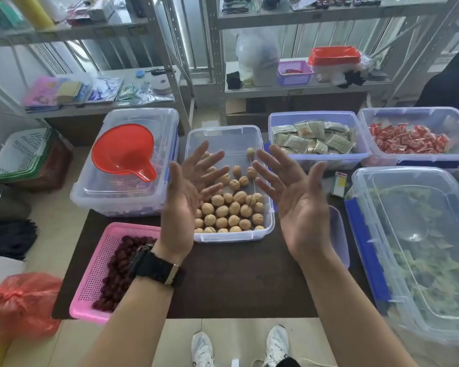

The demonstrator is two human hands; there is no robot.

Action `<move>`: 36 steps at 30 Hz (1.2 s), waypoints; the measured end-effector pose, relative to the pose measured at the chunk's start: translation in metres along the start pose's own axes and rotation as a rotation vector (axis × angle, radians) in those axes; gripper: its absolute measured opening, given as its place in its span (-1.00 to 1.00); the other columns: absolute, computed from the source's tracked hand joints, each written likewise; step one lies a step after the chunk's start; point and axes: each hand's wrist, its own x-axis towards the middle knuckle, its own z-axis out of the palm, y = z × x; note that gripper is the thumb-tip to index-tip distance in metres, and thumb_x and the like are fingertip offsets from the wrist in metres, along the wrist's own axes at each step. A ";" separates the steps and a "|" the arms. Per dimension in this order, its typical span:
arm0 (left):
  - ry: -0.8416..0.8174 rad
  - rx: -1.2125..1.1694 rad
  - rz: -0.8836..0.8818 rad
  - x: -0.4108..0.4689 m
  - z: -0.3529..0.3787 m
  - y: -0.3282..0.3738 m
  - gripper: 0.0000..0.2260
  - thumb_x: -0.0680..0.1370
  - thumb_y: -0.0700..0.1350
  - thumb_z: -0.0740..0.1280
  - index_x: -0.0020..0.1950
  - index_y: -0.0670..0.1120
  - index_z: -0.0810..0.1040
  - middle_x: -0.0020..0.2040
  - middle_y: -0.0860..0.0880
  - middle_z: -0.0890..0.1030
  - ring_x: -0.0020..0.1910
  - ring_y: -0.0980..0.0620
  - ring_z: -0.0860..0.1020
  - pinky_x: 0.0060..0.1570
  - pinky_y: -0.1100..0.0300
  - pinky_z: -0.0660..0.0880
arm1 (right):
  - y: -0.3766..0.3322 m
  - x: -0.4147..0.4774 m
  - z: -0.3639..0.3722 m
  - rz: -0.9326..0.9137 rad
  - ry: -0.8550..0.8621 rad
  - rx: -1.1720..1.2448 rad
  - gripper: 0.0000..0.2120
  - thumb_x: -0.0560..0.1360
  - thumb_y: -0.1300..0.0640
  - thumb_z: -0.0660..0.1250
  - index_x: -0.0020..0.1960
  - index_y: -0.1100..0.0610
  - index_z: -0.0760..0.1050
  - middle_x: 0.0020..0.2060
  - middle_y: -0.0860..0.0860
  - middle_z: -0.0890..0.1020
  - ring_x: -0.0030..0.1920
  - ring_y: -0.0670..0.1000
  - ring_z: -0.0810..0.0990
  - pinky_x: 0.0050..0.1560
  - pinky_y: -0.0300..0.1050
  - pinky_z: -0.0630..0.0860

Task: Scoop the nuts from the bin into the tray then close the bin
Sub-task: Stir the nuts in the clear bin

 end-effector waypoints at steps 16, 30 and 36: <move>0.253 1.182 0.150 -0.025 -0.020 -0.071 -0.63 0.58 0.06 0.27 -0.38 -0.05 0.36 -0.52 0.09 0.33 -0.50 0.05 0.36 -0.47 0.14 0.35 | 0.048 -0.009 -0.031 -0.270 -0.082 -1.515 -0.75 0.55 -0.09 0.24 0.02 0.06 0.56 -0.07 -0.06 0.62 -0.09 -0.06 0.55 -0.09 -0.15 0.52; 0.217 0.972 0.102 -0.014 -0.029 -0.112 -0.54 0.55 -0.07 0.27 -0.50 -0.21 0.26 -0.58 -0.13 0.29 -0.55 -0.12 0.26 -0.53 -0.10 0.30 | 0.080 -0.006 -0.034 -0.257 -0.023 -1.460 -0.60 0.48 0.11 0.33 -0.46 0.05 0.26 -0.59 -0.07 0.31 -0.56 -0.01 0.27 -0.49 -0.17 0.29; 0.224 0.943 0.119 -0.009 -0.026 -0.113 -0.54 0.55 -0.12 0.30 -0.52 -0.16 0.27 -0.59 -0.05 0.32 -0.56 -0.06 0.28 -0.54 0.00 0.31 | 0.084 -0.002 -0.035 -0.264 -0.054 -1.471 -0.62 0.51 0.09 0.31 -0.42 0.02 0.24 -0.55 -0.10 0.31 -0.53 -0.03 0.25 -0.49 -0.22 0.18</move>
